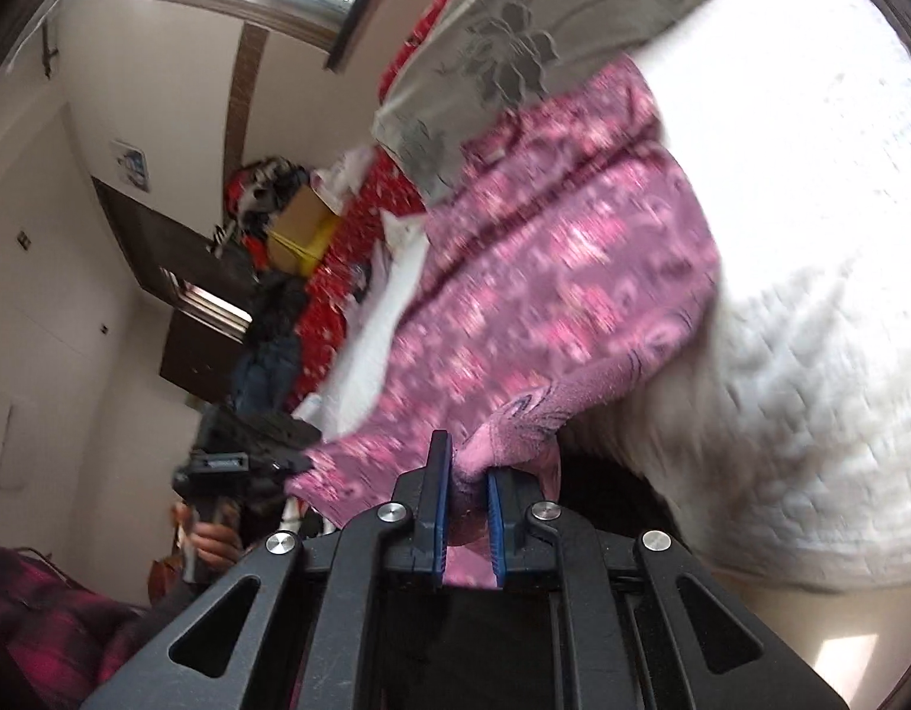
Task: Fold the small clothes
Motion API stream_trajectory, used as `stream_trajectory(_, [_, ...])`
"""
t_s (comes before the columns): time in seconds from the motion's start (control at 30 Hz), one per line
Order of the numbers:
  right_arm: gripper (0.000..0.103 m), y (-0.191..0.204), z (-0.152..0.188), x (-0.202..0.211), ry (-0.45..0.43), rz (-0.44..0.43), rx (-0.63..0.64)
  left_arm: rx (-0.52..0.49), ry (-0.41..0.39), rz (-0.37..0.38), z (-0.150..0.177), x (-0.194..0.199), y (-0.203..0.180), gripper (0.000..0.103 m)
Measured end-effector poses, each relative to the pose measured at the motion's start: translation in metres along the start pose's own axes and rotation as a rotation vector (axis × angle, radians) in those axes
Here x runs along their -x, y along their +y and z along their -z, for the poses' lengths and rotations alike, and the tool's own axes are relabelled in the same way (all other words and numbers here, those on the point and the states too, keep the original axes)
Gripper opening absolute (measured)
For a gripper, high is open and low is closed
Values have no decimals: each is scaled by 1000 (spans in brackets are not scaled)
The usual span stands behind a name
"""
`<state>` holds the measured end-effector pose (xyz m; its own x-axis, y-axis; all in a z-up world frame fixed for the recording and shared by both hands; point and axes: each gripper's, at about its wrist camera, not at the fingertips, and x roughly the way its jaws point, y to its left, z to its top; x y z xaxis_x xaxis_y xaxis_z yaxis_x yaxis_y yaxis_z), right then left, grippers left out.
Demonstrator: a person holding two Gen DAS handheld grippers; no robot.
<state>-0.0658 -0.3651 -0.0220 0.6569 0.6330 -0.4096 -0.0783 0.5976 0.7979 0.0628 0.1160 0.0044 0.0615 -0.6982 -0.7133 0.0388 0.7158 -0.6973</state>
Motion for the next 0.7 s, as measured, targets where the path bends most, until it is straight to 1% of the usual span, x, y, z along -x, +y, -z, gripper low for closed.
stream_trajectory(0.07, [10, 8, -11, -6, -21, -13, -3, 14, -15, 21, -7, 3, 1, 3])
stream_trajectory(0.13, [10, 9, -23, -3, -41, -22, -16, 21, -36, 43, -16, 7, 1, 3])
stream_trajectory(0.27, [10, 11, -50, -3, -114, -45, -40, 34, -92, 83, -40, 15, 0, 3])
stream_trajectory(0.33, [10, 13, -66, -6, -148, -43, -42, 38, -119, 96, -53, 18, -1, 3])
stream_trajectory(0.47, [10, 10, -92, -19, -187, -38, -54, 42, -170, 108, -86, 18, -2, 3])
stream_trajectory(0.6, [10, 5, -122, -35, -216, -22, -63, 47, -217, 101, -123, 10, -2, 3])
stream_trajectory(0.7, [10, -2, -145, -48, -234, -8, -77, 59, -249, 116, -154, 2, 1, 3])
